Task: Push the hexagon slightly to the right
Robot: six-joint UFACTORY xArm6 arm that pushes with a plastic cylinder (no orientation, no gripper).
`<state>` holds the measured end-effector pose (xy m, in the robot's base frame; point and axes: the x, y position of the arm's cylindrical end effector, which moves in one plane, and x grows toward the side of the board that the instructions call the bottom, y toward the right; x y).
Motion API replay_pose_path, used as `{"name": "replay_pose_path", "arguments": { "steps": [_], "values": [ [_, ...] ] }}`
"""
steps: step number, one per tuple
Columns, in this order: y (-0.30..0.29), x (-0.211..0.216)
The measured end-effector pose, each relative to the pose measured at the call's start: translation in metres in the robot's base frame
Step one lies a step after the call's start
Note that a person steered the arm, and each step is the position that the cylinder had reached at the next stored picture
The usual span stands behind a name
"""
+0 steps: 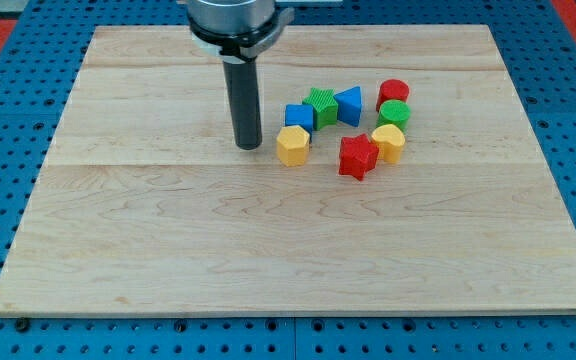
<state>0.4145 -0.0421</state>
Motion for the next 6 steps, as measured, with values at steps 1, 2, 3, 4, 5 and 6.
{"name": "replay_pose_path", "arguments": {
  "steps": [1,2,3,4,5,6],
  "values": [
    [0.030,0.001],
    [0.043,0.001],
    [0.029,0.001],
    [-0.016,0.002],
    [-0.032,-0.010],
    [-0.030,-0.041]
  ]
}}
